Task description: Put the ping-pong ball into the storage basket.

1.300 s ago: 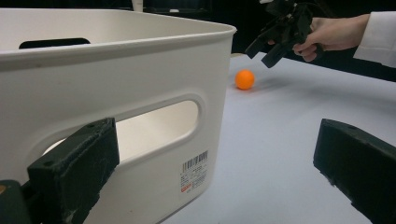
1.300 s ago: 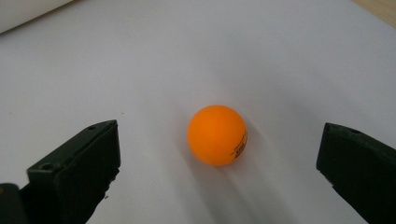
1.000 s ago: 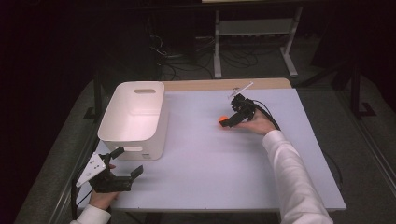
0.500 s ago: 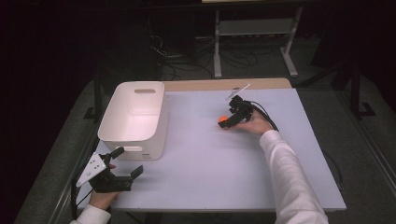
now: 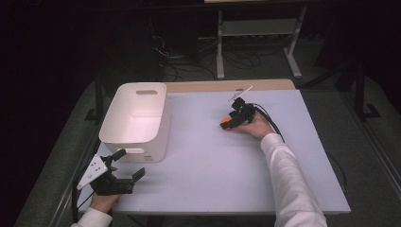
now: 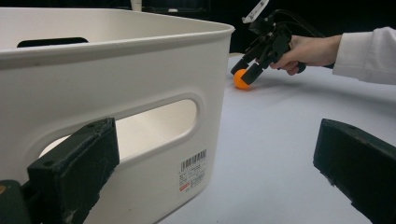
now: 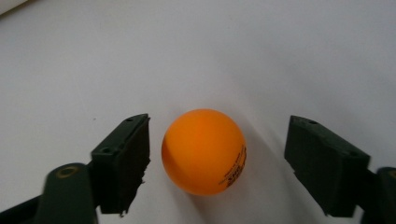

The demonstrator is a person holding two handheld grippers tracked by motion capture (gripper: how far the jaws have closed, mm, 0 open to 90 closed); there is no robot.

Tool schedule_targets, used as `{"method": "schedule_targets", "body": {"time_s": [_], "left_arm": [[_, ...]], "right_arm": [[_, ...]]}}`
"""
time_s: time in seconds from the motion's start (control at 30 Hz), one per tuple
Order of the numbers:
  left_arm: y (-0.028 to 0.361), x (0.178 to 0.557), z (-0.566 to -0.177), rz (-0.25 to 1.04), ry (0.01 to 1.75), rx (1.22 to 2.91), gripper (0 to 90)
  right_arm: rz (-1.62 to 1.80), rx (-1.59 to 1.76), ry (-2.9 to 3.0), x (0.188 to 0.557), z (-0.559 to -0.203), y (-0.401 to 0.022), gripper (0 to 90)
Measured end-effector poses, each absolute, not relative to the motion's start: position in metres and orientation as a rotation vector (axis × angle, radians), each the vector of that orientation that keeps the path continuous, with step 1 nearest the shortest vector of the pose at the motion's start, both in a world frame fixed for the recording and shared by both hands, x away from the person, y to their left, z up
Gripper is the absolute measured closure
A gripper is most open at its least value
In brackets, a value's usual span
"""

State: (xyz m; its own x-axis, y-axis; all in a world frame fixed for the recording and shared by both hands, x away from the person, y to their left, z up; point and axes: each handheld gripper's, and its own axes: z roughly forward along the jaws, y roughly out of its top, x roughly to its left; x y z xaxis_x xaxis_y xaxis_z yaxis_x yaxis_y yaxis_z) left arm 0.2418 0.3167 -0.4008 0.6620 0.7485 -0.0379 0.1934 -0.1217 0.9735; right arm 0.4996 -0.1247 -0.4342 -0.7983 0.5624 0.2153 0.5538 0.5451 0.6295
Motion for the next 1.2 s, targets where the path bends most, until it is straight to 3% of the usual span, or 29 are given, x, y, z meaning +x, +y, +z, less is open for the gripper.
{"method": "schedule_targets", "body": {"time_s": [0.1, 0.5, 1.2], "left_arm": [[0.317, 0.242, -0.401, 0.567, 0.779, 1.662, 0.0], [0.317, 0.242, -0.401, 0.567, 0.782, 1.661, 0.0], [0.316, 0.241, -0.401, 0.565, 0.785, 1.658, 0.0]], "right_arm": [[1.129, 0.984, 2.745, 0.500, -0.437, -0.124, 31.7], [1.127, 0.969, 2.768, 0.500, -0.439, -0.123, 48.8], [1.149, 0.918, 2.737, 0.492, -0.419, -0.126, 49.5]]}}
